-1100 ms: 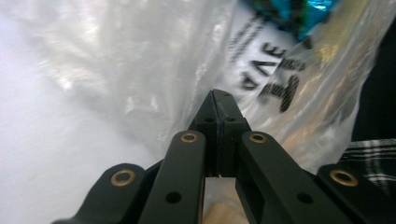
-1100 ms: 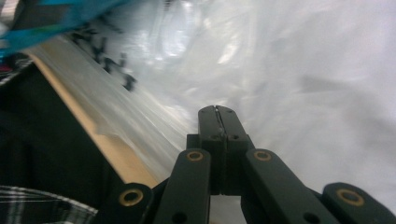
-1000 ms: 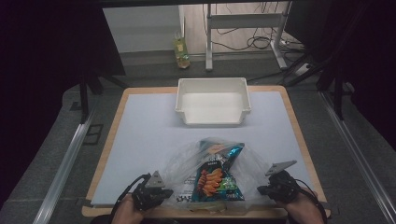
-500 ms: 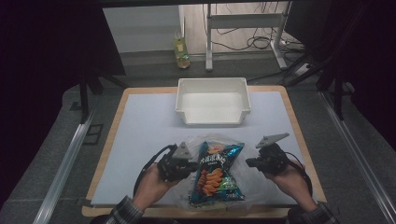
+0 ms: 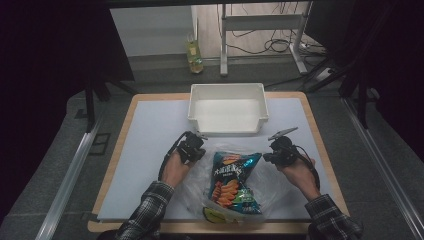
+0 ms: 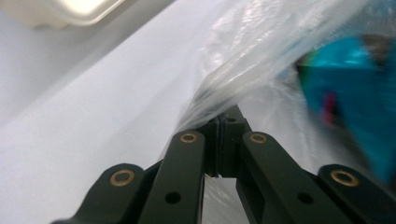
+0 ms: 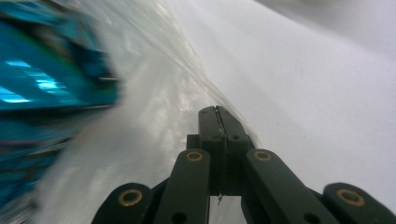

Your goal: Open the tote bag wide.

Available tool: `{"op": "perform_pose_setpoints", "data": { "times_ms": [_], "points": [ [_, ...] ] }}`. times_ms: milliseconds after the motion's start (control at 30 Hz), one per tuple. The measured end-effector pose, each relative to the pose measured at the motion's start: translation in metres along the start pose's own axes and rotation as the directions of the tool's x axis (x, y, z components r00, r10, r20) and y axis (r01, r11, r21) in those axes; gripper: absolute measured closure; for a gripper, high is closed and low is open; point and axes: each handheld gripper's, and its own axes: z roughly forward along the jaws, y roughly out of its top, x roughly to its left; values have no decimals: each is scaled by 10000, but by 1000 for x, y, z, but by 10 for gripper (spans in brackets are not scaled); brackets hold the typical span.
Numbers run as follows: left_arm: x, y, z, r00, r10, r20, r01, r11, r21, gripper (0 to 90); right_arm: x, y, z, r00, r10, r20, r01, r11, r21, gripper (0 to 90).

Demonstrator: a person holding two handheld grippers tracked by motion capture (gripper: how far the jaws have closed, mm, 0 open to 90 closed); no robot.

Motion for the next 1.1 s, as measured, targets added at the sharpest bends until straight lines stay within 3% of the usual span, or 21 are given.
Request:
{"op": "perform_pose_setpoints", "data": {
  "times_ms": [167,300,533,700,800,900,967,1033,1067,1100],
  "points": [
    [8,-3,3,9992,-52,-400,48,9999,-113,893,-3,-4,13,9995,59,297,-68,9995,315,896],
    [14,-7,-1,9982,-193,-564,199,9998,103,894,-5,-7,10,9977,88,679,-109,9995,312,897],
    [24,-31,-15,9975,-160,-695,170,9998,143,896,-12,-19,2,9954,358,886,-381,9990,241,899],
    [27,-39,-25,9991,-433,15,433,9990,65,894,-15,-25,-3,9953,373,892,-395,9990,225,897],
    [21,-27,-44,9990,-360,274,379,9967,-724,867,-15,-25,-6,9968,354,711,-367,9992,179,896],
    [6,-6,-60,9975,271,648,-177,9898,-1417,861,-14,-21,-10,9978,410,514,-400,9990,-198,895],
    [-7,4,-59,9907,763,1124,-604,9885,-1385,862,-10,-15,-13,9991,271,325,-258,9989,-402,894],
    [-17,8,-48,9776,1102,1790,-934,9906,-999,863,-5,-9,-13,9998,120,172,-111,9986,-518,894],
    [-21,8,-40,9759,1203,1820,-1104,9919,-636,862,-3,-7,-12,9999,-4,103,9,9986,-521,894],
    [-23,7,-29,9814,1400,1312,-1390,9901,-165,868,0,-2,-7,9999,-127,-16,126,9990,-427,894]
  ]
}}
